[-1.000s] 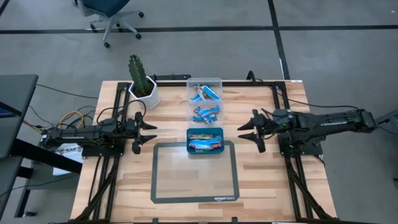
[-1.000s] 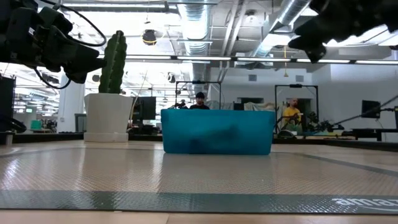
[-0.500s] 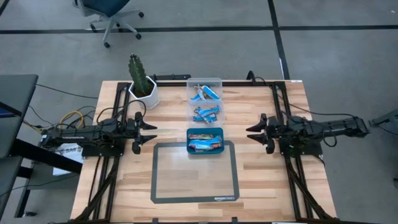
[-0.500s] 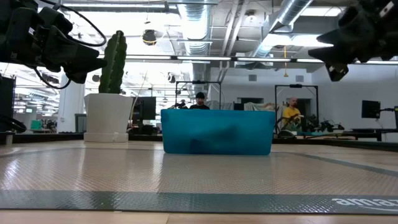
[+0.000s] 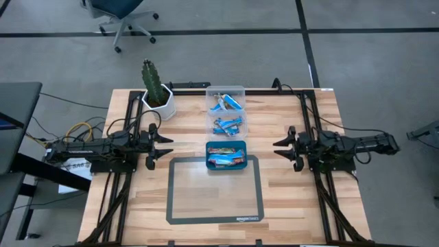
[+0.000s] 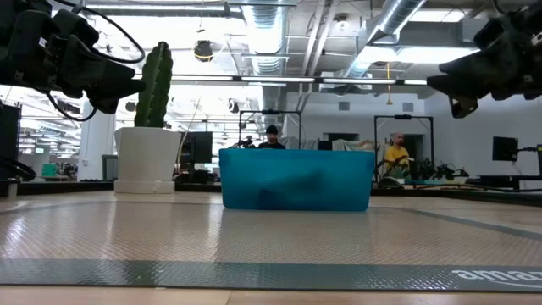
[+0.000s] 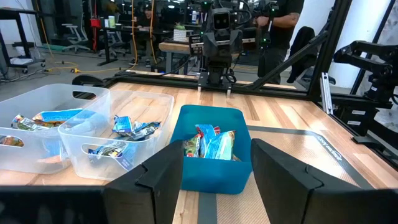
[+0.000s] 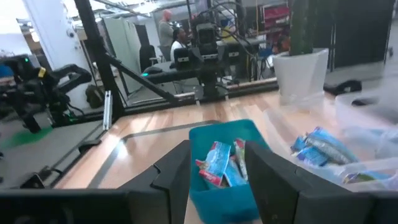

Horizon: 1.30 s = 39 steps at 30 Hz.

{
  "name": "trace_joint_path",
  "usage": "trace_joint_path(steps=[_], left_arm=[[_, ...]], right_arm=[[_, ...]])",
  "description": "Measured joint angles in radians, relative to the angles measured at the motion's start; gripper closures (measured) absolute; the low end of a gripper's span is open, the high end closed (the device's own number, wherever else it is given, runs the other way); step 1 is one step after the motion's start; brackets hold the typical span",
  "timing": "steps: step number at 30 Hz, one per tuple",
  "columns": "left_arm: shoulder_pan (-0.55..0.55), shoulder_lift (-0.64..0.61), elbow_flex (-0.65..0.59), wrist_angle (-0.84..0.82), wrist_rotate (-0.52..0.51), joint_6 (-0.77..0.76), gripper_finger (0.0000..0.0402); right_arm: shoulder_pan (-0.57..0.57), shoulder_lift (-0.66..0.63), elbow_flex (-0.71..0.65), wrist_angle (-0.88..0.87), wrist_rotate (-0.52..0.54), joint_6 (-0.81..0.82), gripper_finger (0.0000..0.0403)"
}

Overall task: Pick and place Granola Bars by type
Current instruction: Return to Home Position

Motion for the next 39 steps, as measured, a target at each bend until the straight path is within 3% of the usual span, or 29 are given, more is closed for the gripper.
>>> trace_joint_path(steps=[5, 39], left_arm=[[0.0, 0.0, 0.0, 0.0, 0.0, 0.0, 0.0221], [0.0, 0.0, 0.0, 0.0, 0.0, 0.0, 0.0221]], right_arm=[[-0.001, -0.006, 0.0, 0.0, 0.0, -0.076, 0.0262], [-0.001, 0.005, -0.002, -0.002, -0.001, -0.076, 0.0259]])
